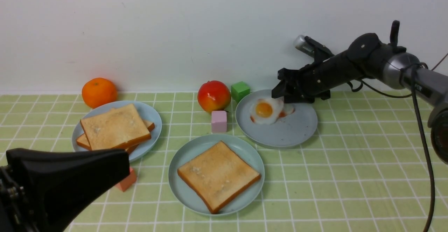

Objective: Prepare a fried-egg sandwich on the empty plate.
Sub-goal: Use the right arm to grab a fried egg

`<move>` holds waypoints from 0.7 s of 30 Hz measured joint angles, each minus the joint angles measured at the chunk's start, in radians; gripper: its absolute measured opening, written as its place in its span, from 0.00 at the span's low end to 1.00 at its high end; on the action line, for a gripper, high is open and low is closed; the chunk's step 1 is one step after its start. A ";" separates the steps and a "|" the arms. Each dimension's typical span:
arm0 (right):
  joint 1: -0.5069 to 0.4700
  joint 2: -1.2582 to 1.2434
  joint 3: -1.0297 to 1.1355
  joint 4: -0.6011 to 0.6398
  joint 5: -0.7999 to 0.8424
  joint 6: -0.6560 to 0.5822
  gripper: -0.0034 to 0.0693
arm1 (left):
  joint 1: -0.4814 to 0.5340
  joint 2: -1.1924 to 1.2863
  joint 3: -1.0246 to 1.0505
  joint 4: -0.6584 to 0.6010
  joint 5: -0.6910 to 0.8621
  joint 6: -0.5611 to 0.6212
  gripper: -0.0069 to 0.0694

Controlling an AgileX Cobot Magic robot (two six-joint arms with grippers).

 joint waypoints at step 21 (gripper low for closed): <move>-0.002 0.004 -0.002 0.014 0.067 0.000 0.31 | 0.000 0.000 0.000 0.035 0.000 0.000 0.09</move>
